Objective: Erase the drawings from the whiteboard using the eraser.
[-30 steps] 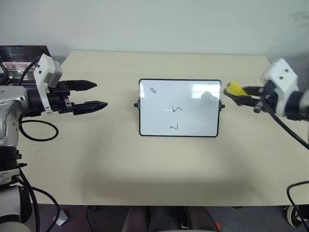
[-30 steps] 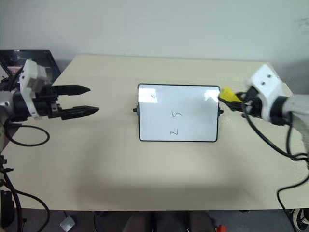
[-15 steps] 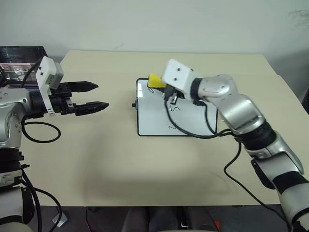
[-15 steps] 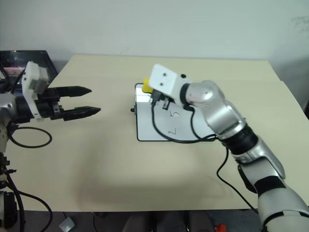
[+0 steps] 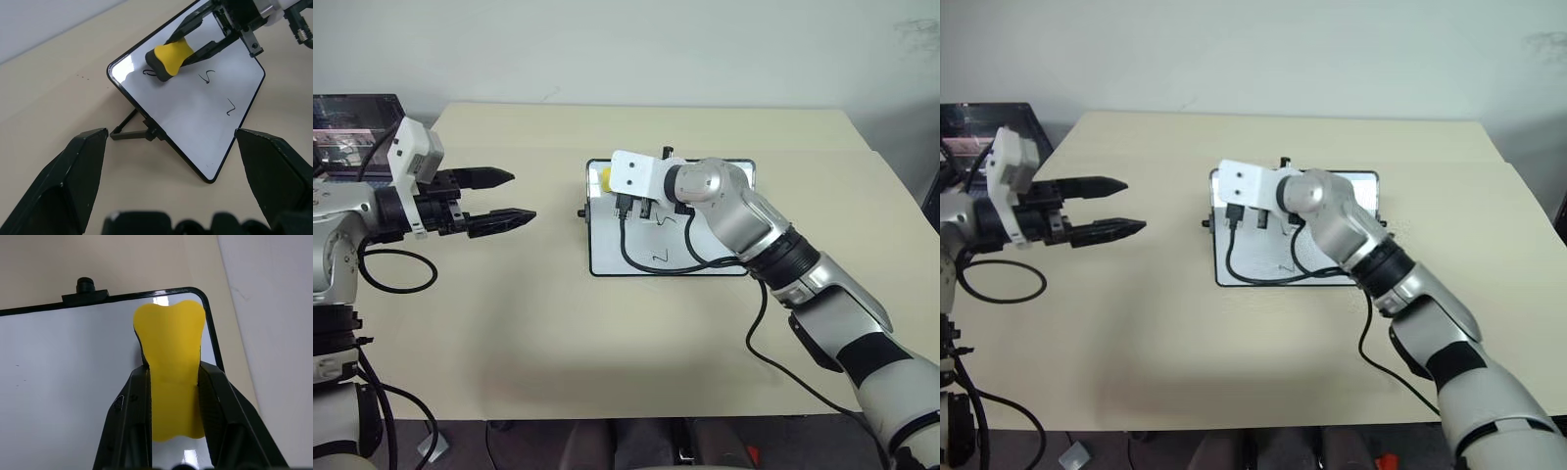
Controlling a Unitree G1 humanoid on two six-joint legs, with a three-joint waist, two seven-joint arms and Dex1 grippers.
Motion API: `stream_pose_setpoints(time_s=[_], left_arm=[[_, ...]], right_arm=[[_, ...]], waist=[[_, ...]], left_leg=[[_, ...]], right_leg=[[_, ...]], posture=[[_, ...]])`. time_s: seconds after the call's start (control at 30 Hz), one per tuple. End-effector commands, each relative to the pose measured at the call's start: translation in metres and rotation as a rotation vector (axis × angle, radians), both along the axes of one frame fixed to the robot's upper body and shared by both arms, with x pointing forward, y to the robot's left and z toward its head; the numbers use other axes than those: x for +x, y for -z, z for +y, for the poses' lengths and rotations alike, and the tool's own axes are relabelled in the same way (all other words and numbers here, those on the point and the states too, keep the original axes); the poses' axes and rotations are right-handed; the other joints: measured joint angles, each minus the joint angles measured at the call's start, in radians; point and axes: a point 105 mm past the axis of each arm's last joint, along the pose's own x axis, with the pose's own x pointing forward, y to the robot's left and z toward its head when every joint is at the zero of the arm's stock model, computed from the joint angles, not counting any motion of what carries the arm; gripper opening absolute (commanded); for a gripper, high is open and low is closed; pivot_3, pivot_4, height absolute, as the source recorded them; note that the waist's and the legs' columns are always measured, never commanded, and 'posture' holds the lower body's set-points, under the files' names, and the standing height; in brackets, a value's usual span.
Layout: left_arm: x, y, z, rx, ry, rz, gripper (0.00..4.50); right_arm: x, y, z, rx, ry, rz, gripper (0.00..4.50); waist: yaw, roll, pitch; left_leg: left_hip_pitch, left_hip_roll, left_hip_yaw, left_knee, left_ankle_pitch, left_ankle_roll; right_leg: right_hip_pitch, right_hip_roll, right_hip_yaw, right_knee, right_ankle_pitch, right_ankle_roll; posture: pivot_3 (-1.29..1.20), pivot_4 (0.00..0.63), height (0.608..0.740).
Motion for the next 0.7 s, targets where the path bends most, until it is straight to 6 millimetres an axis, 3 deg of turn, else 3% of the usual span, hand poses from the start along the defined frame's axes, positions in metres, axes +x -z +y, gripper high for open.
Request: stream_pose_setpoints(time_s=[0.03, 0.43, 0.7], left_arm=[[-0.005, -0.016, 0.002, 0.003, -0.005, -0.058, 4.5], [-0.006, -0.018, 0.004, 0.008, -0.016, -0.067, 4.5], [-0.004, -0.018, 0.005, 0.013, -0.024, -0.073, 4.5]], right_arm=[[0.006, -0.023, 0.004, 0.018, 0.005, -0.078, 0.96], [0.024, -0.037, 0.0, 0.01, 0.094, -0.185, 0.96], [0.02, -0.012, 0.003, -0.072, 0.063, -0.141, 0.96]], waist=[[0.0, 0.0, 0.0], [-0.001, 0.0, 0.0], [-0.001, 0.0, 0.0]], left_leg=[[0.0, 0.0, 0.0, 0.0, 0.0, 0.0], [0.0, 0.0, 0.0, 0.0, 0.0, 0.0], [0.0, 0.0, 0.0, 0.0, 0.0, 0.0]], right_leg=[[0.0, 0.0, 0.0, 0.0, 0.0, 0.0], [0.0, 0.0, 0.0, 0.0, 0.0, 0.0], [0.0, 0.0, 0.0, 0.0, 0.0, 0.0]], posture=[[0.0, 0.15, 0.74], [0.0, 0.15, 0.74], [0.0, 0.15, 0.74]])
